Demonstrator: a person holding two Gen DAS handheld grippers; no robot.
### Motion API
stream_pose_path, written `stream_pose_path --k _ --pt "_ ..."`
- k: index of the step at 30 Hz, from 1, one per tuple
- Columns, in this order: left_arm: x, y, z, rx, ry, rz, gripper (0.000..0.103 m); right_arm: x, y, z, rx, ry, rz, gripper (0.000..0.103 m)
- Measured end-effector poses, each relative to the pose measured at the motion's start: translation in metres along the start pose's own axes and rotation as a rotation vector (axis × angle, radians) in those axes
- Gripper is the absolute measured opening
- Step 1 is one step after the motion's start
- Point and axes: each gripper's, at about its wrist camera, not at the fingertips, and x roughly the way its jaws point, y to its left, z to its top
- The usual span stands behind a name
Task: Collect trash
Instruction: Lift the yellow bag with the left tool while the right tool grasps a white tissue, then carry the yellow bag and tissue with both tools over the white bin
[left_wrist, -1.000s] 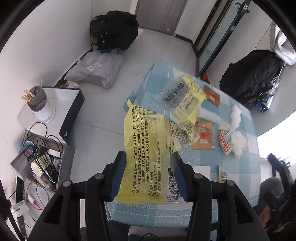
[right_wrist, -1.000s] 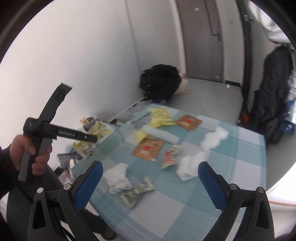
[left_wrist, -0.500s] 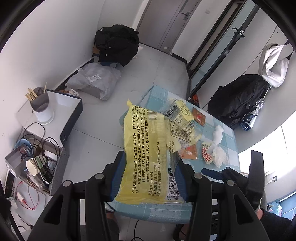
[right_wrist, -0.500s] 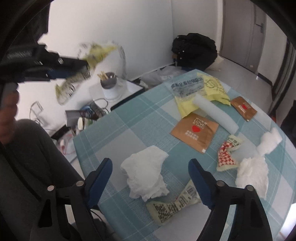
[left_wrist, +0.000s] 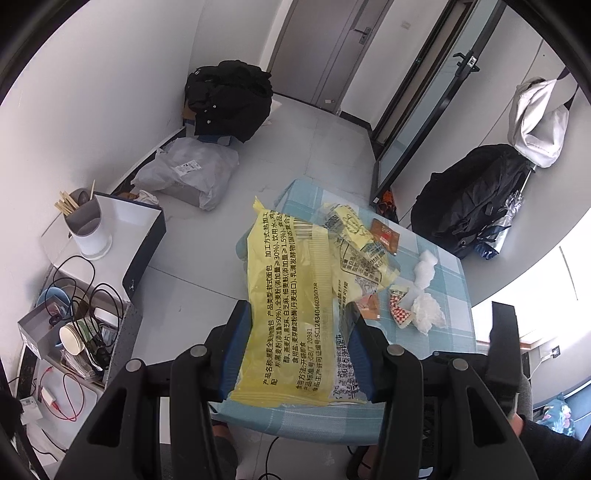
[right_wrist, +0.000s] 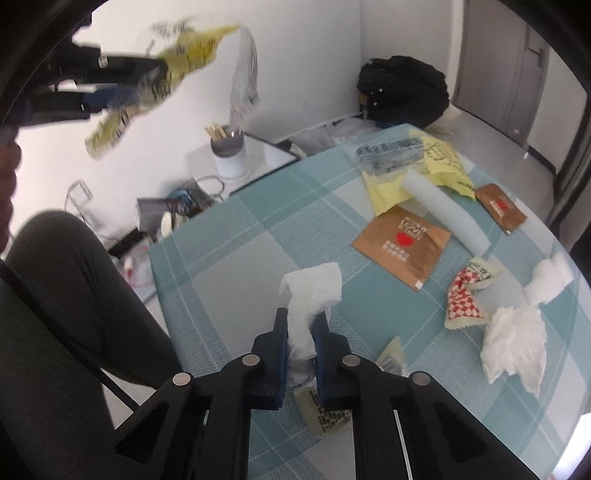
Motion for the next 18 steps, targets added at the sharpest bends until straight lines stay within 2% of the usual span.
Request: stream_pose_path --k 5,9,13,18 --pt "-0.005 -0.027 0.003 0.044 -0.009 -0.003 0.045 -0.049 -0.012 0.002 0.029 -0.111 0.003 0.011" --pt "-0.008 -0.067 0.008 0.100 -0.015 -0.040 0.045 -0.104 -0.031 0.002 0.067 -0.209 -0.019 0.011" --pt "-0.007 -0.115 0.012 0.165 -0.011 -0.106 0.045 -0.183 -0.061 -0.010 0.124 -0.329 -0.099 0.011" --pt "0.005 -0.185 0.019 0.255 0.000 -0.210 0.045 -0.265 -0.098 -0.034 0.207 -0.396 -0.241 0.011"
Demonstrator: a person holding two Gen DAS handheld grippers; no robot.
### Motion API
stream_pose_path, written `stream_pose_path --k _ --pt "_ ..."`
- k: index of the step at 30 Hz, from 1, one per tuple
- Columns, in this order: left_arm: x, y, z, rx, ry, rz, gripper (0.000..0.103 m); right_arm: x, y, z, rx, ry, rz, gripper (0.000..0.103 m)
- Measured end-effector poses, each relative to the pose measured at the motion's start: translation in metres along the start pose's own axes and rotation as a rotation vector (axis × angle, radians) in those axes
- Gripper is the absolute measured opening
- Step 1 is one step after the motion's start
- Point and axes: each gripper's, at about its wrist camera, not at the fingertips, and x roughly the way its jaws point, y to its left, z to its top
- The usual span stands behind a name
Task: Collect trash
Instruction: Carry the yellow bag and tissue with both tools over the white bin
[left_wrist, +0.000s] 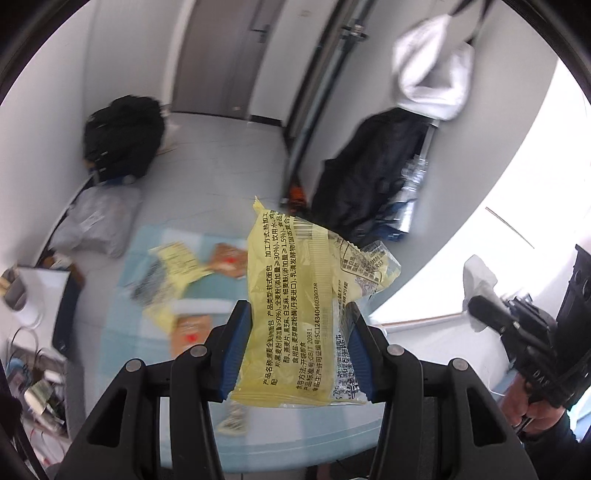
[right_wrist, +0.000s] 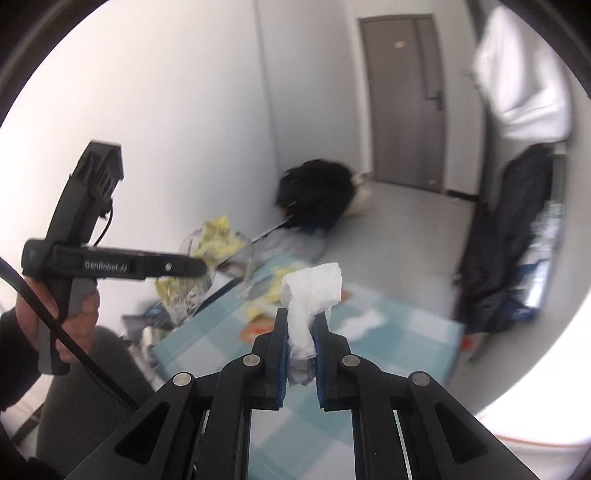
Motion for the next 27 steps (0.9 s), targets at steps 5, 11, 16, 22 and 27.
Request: stream_pose_path --k 5,11,16,22,27 --pt "0.042 -0.061 0.008 0.081 0.067 -0.107 0.045 -0.061 -0.070 -0.010 0.132 -0.023 -0.140 0.009" --pt "0.115 -0.117 -0.011 0.135 0.221 -0.168 0.045 -0.089 -0.139 -0.051 0.299 0.032 -0.266 0.009" --pt "0.176 -0.139 -0.039 0.139 0.381 -0.128 0.045 -0.077 -0.180 -0.102 0.439 0.108 -0.316 0.009" --pt "0.248 -0.147 -0.076 0.151 0.590 -0.014 0.045 -0.030 -0.220 -0.174 0.597 0.285 -0.324 0.009" --pt "0.284 -0.136 -0.096 0.043 0.714 -0.053 0.045 0.012 -0.237 -0.222 0.705 0.411 -0.284 0.009"
